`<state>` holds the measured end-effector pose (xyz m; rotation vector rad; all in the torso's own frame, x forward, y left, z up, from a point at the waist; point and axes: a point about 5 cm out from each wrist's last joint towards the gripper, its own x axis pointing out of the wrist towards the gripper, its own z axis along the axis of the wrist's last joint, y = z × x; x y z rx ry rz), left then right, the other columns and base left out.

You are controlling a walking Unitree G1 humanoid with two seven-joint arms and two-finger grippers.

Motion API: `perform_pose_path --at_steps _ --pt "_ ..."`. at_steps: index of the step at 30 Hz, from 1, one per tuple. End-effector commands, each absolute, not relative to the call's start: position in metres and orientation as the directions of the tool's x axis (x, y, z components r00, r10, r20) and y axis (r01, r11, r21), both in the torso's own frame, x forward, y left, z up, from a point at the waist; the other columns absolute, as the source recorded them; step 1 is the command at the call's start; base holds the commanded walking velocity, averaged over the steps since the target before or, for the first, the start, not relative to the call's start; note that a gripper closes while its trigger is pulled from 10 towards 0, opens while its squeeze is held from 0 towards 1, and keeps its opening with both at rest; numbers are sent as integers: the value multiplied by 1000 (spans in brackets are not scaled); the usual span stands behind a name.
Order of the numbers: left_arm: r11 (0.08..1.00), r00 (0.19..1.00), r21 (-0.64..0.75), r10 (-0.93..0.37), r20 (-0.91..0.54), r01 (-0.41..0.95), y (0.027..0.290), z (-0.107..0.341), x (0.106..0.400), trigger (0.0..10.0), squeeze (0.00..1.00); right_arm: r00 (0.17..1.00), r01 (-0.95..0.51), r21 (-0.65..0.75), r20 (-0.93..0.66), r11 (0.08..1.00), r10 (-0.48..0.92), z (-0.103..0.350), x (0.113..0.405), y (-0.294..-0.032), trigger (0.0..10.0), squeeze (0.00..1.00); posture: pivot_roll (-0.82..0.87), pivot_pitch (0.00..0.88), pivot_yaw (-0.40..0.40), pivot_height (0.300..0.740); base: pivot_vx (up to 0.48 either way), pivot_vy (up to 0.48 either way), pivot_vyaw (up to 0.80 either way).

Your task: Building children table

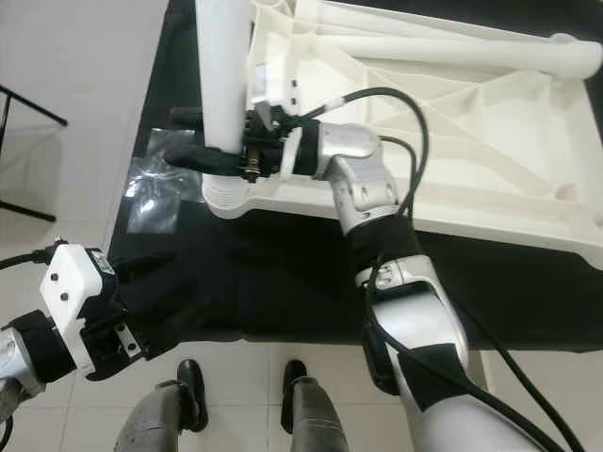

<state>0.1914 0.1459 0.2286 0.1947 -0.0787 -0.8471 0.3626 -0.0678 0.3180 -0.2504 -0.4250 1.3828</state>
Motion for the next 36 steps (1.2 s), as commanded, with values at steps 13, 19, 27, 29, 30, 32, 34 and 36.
perform_pose_path --at_steps 13,19,27,29,30,32,34,36 --pt "628 645 191 -763 -39 755 146 224 187 10000 0 267 -869 -423 36 257 963 263 363 -83 10000 0 130 467 -83 740 0 0 0" --pt "626 642 189 -765 -37 757 145 224 187 10000 0 202 -879 -448 -36 165 979 256 356 -82 10000 0 129 468 -83 740 0 0 0" --pt "628 644 188 -764 -37 756 145 223 187 10000 0 107 -881 -472 -150 23 983 260 352 -84 10000 0 129 468 -87 740 0 0 0" --pt "627 643 187 -765 -36 756 145 224 187 10000 0 58 -884 -465 -206 -46 977 262 350 -87 10000 0 129 468 -87 740 0 0 0" --pt "627 643 187 -765 -35 756 145 224 187 10000 0 35 -886 -458 -228 -76 973 264 349 -88 10000 0 127 467 -88 740 0 0 0" --pt "627 643 187 -765 -35 756 145 224 187 10000 0 24 -887 -454 -238 -89 971 264 349 -88 10000 0 127 467 -88 740 0 0 0" --pt "627 643 187 -765 -35 756 145 224 188 10000 0 17 -887 -451 -243 -97 970 265 349 -88 10000 0 127 467 -88 740 0 0 0" --pt "627 642 187 -766 -33 757 145 224 187 10000 0 -21 -889 -437 -257 -136 966 271 348 -85 10000 0 128 466 -91 740 0 0 0"
